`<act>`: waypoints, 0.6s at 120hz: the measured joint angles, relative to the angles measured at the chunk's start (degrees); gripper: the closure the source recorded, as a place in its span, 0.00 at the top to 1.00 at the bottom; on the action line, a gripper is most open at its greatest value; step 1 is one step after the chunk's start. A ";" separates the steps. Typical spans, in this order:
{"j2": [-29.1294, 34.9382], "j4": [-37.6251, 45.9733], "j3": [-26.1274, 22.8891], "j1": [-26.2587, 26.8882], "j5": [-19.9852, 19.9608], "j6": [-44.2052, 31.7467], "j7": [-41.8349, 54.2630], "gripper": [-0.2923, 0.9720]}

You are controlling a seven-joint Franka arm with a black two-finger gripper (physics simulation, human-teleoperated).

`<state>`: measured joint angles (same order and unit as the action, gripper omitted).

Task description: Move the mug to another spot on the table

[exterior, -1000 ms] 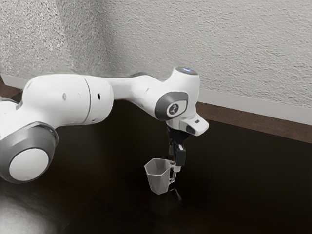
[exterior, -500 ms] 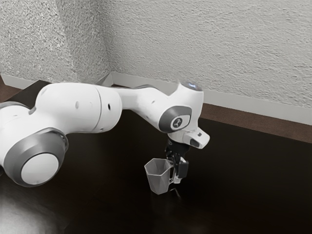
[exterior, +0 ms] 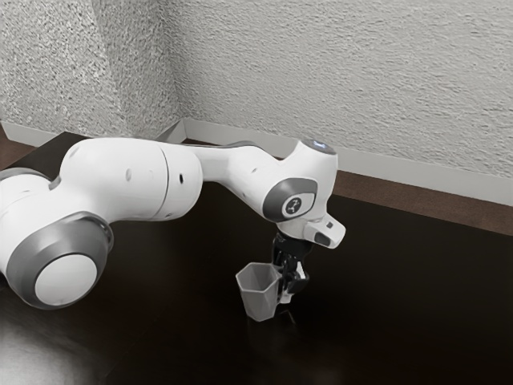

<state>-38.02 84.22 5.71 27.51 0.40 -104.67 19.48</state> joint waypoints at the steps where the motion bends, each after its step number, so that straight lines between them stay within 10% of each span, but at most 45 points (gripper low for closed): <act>1: 0.01 0.00 0.00 0.00 0.02 0.02 -0.05 0.36; 72: 4.22 -1.58 7.26 -0.01 -5.56 17.91 -0.86 0.19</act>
<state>-33.80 82.64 12.97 27.49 -5.16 -86.76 18.62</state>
